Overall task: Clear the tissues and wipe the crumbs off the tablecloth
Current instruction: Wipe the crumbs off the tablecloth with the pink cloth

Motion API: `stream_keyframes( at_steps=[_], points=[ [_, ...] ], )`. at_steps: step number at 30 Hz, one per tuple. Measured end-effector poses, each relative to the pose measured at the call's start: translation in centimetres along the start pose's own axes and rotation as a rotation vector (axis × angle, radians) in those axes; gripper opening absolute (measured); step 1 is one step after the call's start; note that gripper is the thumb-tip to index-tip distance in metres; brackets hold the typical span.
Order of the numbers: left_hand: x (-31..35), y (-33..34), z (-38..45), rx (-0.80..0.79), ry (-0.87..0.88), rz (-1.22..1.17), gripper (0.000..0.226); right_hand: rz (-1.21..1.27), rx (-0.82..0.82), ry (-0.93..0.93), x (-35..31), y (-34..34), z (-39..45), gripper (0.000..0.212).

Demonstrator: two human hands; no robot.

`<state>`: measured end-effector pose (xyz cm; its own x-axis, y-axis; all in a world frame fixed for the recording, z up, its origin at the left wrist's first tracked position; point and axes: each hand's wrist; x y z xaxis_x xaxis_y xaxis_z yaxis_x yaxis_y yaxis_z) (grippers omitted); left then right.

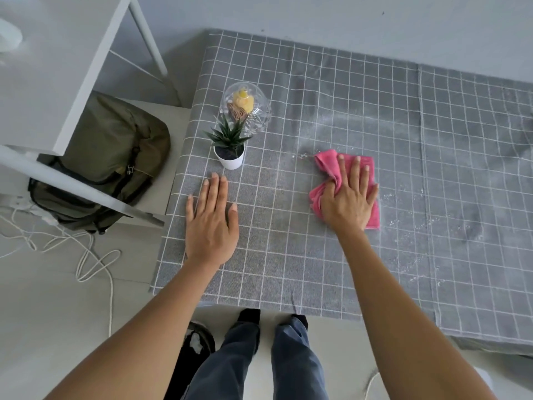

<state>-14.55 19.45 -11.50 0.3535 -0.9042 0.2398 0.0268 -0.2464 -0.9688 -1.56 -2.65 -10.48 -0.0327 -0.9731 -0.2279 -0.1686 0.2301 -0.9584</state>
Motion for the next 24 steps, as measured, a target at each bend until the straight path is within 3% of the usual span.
stream_keyframes(
  at_steps=[6, 12, 16, 24],
  points=[
    [-0.1, 0.2, 0.3, -0.015, 0.0, -0.004, 0.057, 0.056, 0.007, 0.089, -2.9, 0.5, -0.6, 0.061],
    [-1.5, -0.3, 3.8, 0.008, -0.055, -0.004, 0.056, 0.001, -0.099, -0.251, -7.8, 2.0, -2.5, 0.058],
    [-1.9, -0.4, 5.2, 0.017, -0.043, -0.01, 0.054, -0.004, -0.103, -0.381, -7.0, 1.9, -1.7, 0.058],
    [-1.9, -0.6, 5.1, 0.034, -0.043, 0.035, 0.058, -0.02, -0.03, -0.037, -0.5, -0.6, 4.3, 0.056]
  ],
)
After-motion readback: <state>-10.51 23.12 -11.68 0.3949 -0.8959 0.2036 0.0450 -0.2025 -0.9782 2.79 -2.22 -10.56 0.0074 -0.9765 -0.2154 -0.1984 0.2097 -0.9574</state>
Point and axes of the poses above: each hand's wrist, its own z-axis towards the middle knuckle, its own y-axis out of the palm, x = y × z, and after that the axes turned 2 degrees about z, right-handed
